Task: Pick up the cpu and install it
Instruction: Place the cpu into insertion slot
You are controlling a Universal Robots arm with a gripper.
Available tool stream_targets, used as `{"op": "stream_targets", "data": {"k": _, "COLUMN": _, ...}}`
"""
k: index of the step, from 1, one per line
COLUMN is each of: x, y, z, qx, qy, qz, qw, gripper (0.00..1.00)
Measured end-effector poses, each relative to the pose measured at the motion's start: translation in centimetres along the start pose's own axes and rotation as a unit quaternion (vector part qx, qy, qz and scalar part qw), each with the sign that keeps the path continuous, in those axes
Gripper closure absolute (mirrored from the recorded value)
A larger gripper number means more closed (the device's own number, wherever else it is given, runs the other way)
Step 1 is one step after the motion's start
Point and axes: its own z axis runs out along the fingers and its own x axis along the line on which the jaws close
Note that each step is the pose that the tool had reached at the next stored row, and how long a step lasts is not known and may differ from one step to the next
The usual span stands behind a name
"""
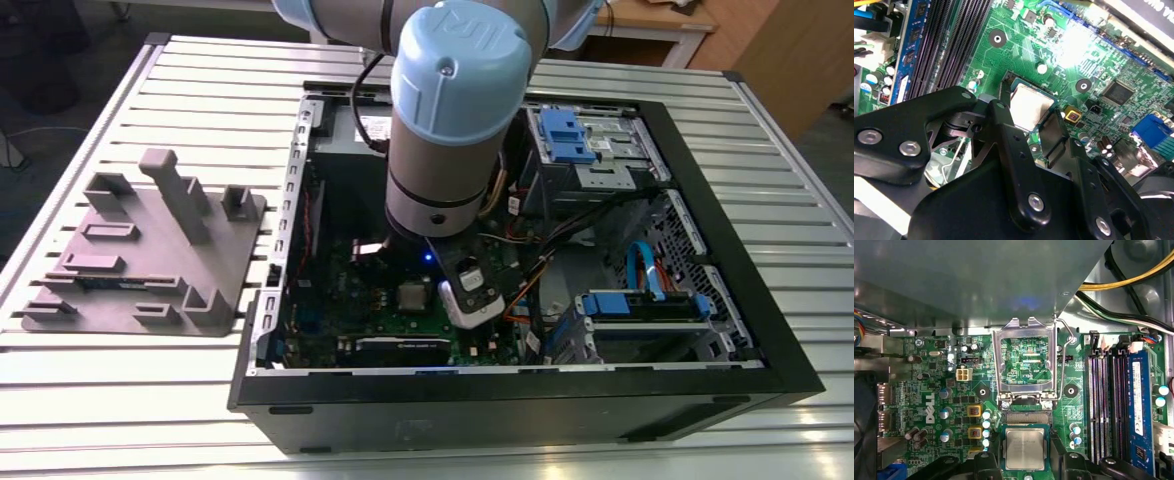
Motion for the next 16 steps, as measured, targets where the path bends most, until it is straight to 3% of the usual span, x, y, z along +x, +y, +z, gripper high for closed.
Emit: {"op": "stream_targets", "data": {"k": 16, "x": -0.24, "y": 0.30, "z": 0.34, "qx": -0.0002, "qy": 0.0000, "qz": 0.000, "qw": 1.00000, "gripper": 0.53}}
